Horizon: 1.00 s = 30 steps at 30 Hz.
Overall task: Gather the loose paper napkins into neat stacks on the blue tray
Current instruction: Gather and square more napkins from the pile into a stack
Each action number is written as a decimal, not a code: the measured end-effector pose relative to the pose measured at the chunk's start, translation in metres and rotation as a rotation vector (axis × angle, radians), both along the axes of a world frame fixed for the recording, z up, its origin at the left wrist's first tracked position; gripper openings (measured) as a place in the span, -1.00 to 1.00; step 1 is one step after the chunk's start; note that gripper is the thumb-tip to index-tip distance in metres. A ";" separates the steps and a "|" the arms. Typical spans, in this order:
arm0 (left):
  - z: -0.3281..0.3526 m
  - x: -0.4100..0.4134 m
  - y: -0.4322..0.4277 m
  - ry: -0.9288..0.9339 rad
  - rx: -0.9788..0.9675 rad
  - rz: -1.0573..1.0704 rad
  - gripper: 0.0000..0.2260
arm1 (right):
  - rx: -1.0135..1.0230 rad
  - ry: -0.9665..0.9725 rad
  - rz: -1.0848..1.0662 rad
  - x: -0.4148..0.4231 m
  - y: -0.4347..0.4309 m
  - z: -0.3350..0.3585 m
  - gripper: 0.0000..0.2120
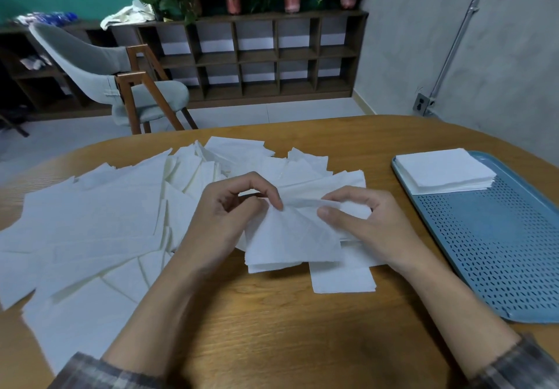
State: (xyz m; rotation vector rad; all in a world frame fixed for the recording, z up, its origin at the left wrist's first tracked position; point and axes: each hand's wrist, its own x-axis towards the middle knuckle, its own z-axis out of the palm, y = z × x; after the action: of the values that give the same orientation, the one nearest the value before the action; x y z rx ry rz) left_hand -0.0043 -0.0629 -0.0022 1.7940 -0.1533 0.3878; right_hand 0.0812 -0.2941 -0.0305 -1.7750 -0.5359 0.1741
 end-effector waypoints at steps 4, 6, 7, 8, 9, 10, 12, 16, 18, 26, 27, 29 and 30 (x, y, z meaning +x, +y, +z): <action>0.001 0.000 0.006 0.044 0.135 0.037 -0.74 | 0.048 0.008 -0.014 0.001 0.000 0.000 -0.98; -0.002 0.001 0.008 0.072 0.190 0.097 -0.81 | 0.069 0.002 -0.005 0.000 -0.001 0.002 -0.99; -0.003 0.001 0.008 0.074 0.214 0.137 -0.87 | 0.075 0.003 0.004 0.000 -0.001 0.002 -0.98; -0.004 0.001 0.008 0.072 0.235 0.176 -0.90 | 0.082 0.008 0.012 0.000 -0.001 0.002 -0.97; -0.005 0.001 0.007 0.067 0.252 0.204 -0.88 | 0.087 0.013 0.018 -0.001 -0.001 0.002 -0.96; -0.004 0.001 0.005 0.067 0.255 0.214 -0.86 | 0.091 0.015 0.023 0.000 -0.002 0.002 -0.96; -0.003 0.001 0.004 0.109 0.239 0.190 -0.89 | 0.089 0.012 0.029 0.000 -0.003 0.002 -0.96; -0.002 0.002 0.009 0.222 0.238 0.133 -0.98 | 0.082 0.004 0.029 -0.001 -0.001 0.005 -0.90; -0.001 0.002 0.010 0.224 0.222 0.149 -0.97 | 0.100 0.014 0.019 -0.001 -0.002 0.006 -0.88; 0.000 0.002 -0.003 0.179 0.029 0.150 -0.94 | 0.085 0.039 0.081 -0.007 0.002 0.009 -0.72; -0.001 0.003 -0.005 0.179 -0.021 0.169 -0.94 | 0.096 0.047 0.096 -0.007 0.002 0.009 -0.64; -0.003 0.005 -0.008 0.171 -0.068 0.197 -0.94 | 0.119 0.057 0.134 -0.008 0.003 0.009 -0.52; -0.004 0.005 -0.009 0.165 -0.071 0.205 -0.94 | 0.125 0.067 0.147 -0.009 0.004 0.008 -0.48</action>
State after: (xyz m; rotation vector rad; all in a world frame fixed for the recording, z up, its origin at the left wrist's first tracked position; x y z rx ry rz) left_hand 0.0008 -0.0724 -0.0064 1.7682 0.1598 0.3837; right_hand 0.0727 -0.2902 -0.0228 -1.6030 -0.6162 0.2955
